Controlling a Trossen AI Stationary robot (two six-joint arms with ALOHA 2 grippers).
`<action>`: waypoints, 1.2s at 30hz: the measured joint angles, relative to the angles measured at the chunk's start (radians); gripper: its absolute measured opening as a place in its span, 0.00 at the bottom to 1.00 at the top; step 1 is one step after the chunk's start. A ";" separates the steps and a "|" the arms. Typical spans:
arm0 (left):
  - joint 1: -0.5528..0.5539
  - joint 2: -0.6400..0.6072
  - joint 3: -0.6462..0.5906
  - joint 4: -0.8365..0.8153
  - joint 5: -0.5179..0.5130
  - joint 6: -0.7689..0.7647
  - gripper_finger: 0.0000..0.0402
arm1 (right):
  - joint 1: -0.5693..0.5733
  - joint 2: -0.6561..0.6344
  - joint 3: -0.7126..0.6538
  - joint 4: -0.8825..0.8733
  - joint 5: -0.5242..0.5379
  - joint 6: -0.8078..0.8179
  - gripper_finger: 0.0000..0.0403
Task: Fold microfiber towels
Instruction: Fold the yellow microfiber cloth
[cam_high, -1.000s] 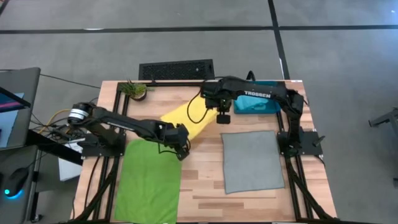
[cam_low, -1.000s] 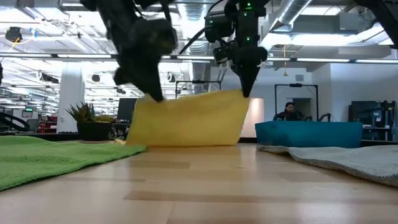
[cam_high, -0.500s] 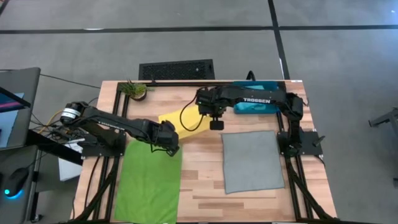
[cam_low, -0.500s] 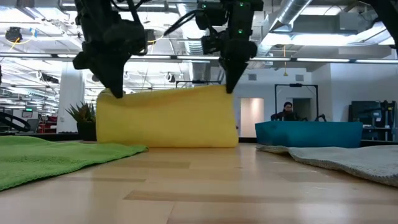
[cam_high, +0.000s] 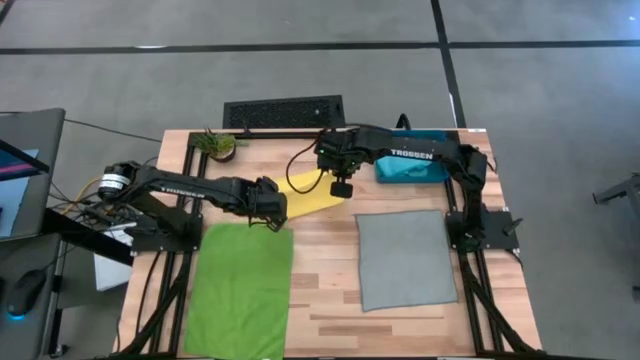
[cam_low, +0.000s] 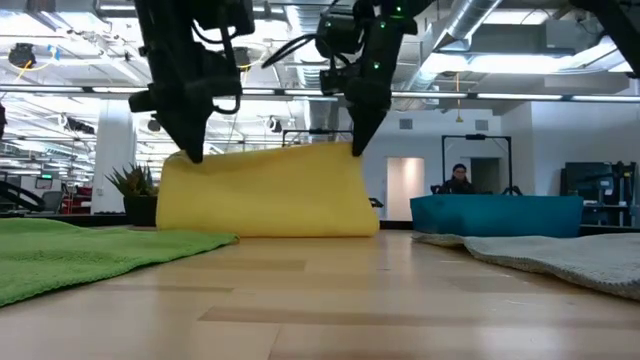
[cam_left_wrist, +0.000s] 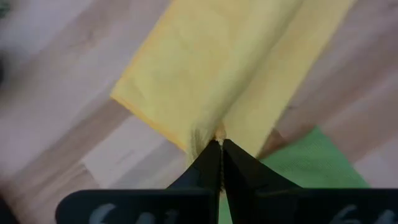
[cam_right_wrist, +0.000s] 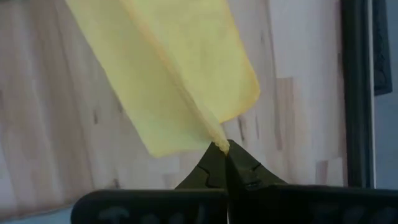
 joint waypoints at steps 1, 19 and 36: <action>0.015 0.002 0.000 -0.002 0.001 0.007 0.00 | -0.006 0.000 -0.007 0.012 0.000 0.000 0.01; 0.193 0.004 0.000 0.012 0.018 0.105 0.00 | -0.092 0.000 -0.087 0.175 -0.005 0.026 0.01; 0.241 0.002 -0.140 0.170 -0.057 0.090 0.00 | -0.111 0.116 -0.087 0.235 -0.030 0.058 0.01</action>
